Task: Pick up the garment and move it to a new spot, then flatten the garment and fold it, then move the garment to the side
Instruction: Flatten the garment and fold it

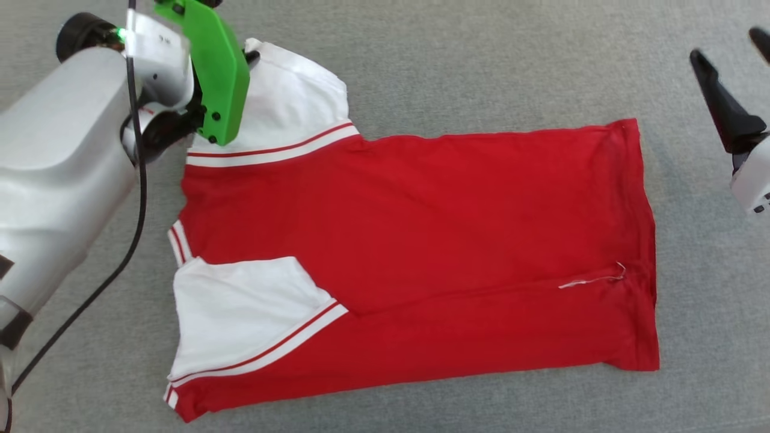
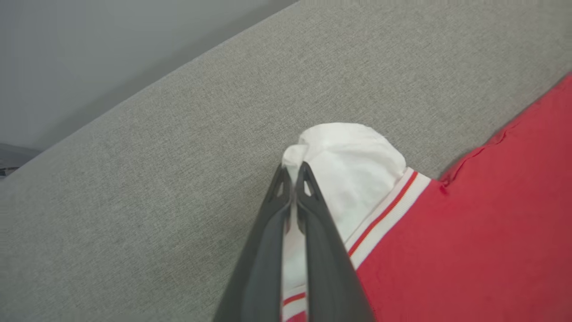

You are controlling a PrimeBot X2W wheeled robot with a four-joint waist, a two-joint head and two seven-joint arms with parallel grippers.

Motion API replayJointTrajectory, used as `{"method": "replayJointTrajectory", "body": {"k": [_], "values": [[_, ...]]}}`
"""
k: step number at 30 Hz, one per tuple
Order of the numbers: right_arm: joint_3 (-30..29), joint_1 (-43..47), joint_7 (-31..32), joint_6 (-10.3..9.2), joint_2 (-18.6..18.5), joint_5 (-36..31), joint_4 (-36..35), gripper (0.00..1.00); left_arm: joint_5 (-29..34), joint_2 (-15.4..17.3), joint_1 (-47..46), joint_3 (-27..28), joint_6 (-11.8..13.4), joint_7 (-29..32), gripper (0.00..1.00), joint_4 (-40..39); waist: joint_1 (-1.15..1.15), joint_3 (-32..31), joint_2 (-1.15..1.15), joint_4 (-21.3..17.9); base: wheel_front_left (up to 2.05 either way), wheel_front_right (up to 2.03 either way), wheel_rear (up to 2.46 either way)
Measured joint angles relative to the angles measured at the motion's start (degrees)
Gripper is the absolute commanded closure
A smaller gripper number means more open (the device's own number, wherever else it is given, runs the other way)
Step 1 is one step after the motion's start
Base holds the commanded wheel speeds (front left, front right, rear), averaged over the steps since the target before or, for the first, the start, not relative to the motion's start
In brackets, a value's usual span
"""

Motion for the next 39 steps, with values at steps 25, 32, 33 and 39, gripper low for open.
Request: {"method": "replayJointTrajectory", "body": {"k": [25,32,33,39], "values": [[17.82,-11.56,29.03,0.0,-4.35,11.54,23.76,0.0,0.93,-0.79,3.45,-0.54,0.0,-15.26,1.0,-5.64,0.0,1.09,-0.01,9.0,0.0,0.0,0.0],[20.26,-11.79,27.05,0.0,-5.12,12.49,25.46,0.91,1.01,-0.66,3.76,-0.12,0.0,-17.44,1.0,-5.13,0.0,2.15,0.0,9.21,0.0,0.0,0.0],[20.67,-11.78,26.25,0.0,-5.33,12.65,25.4,1.0,1.02,-0.56,3.93,-0.11,0.0,-17.75,1.0,-4.95,0.0,2.01,0.0,9.15,0.0,0.0,0.0],[21.51,-11.22,18.6,0.02,-5.16,13.39,25.29,1.0,0.99,0.21,6.55,0.11,0.0,-20.48,1.0,-4.13,0.0,0.02,-0.01,8.77,0.0,0.0,0.0]]}}
